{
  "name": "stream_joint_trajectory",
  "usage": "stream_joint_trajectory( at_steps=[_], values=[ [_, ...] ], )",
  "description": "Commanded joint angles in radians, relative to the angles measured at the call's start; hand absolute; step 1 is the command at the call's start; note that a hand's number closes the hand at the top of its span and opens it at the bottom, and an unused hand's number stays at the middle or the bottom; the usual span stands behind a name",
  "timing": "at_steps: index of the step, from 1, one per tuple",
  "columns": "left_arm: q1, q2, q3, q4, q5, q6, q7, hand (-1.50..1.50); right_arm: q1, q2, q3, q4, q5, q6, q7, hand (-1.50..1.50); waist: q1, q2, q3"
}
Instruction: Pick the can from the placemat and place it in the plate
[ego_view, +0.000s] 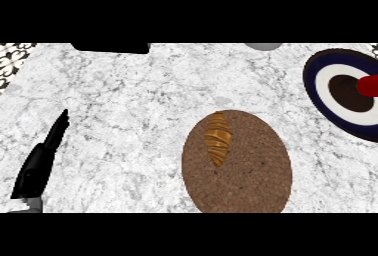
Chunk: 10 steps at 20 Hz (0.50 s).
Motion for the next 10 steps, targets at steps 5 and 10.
stream_joint_trajectory(
  at_steps=[5,10],
  values=[
    [0.018,-0.014,-0.014,-0.046,-0.013,0.005,0.034,0.0,-0.078,0.087,-0.01,0.148,0.013,0.006,0.021,-1.5,-0.005,-0.002,0.001],
    [-0.063,0.002,0.019,0.021,0.002,0.002,0.037,0.0,-0.121,0.053,-0.13,0.189,-0.107,0.085,0.015,-1.5,-0.022,0.001,0.001]
  ],
)
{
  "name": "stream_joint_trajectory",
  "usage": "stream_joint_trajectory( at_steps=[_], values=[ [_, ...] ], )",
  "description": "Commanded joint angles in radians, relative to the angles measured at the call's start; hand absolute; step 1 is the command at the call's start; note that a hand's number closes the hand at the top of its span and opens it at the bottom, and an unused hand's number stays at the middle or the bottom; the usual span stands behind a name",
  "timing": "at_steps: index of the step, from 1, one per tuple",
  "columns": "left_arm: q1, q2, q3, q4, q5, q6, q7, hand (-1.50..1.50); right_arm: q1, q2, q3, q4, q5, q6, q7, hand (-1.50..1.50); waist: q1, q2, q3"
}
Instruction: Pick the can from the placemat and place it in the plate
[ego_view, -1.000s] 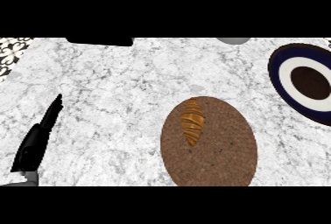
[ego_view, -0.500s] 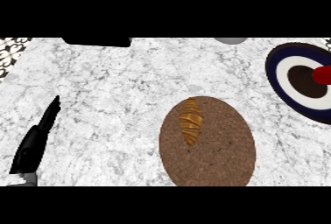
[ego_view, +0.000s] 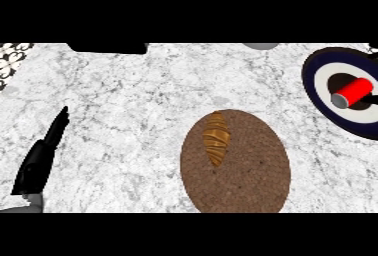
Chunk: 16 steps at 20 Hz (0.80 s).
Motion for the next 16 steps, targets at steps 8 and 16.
stream_joint_trajectory(
  at_steps=[8,16],
  values=[
    [0.015,-0.008,-0.002,-0.013,-0.003,0.003,-0.019,0.0,-0.017,-0.118,-0.244,0.146,-0.231,0.073,0.132,-1.5,0.014,0.011,0.003],
    [0.037,-0.017,-0.007,-0.005,-0.005,0.005,-0.043,0.0,0.085,-0.203,-0.346,0.149,-0.339,0.269,0.106,-1.5,0.003,0.024,0.012]
  ],
)
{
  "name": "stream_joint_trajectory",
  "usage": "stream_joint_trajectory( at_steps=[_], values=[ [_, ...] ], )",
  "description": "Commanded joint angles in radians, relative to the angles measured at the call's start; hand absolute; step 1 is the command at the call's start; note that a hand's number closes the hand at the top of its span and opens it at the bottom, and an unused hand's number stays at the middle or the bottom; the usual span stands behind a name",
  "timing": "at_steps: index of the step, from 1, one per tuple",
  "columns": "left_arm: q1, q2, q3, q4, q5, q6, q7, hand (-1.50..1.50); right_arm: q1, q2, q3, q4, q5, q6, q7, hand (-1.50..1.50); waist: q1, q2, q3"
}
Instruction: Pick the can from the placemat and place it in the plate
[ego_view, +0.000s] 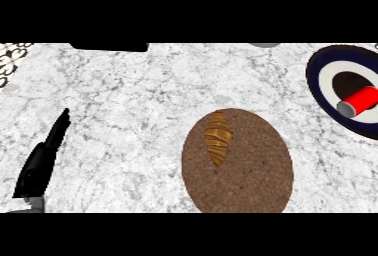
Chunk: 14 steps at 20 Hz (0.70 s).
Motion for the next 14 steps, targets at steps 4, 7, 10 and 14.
stream_joint_trajectory(
  at_steps=[4,7,10,14],
  values=[
    [-0.008,0.005,0.011,-0.016,0.012,-0.003,0.009,0.0,0.093,-0.04,-0.06,-0.033,-0.061,0.123,-0.075,-1.5,-0.004,0.007,0.007],
    [0.004,-0.012,-0.001,-0.011,-0.004,0.014,-0.001,0.0,0.121,-0.066,-0.058,-0.067,-0.06,0.143,-0.079,-1.5,-0.009,0.007,0.008],
    [-0.003,0.019,0.021,-0.001,0.022,-0.021,0.006,0.0,0.145,-0.059,-0.065,-0.08,-0.068,0.147,-0.074,-1.5,-0.004,0.01,0.009],
    [0.011,0.002,-0.006,-0.015,0.003,-0.013,-0.008,0.0,0.175,-0.052,-0.074,-0.098,-0.078,0.132,-0.067,-1.5,0.002,0.011,0.01]
  ],
)
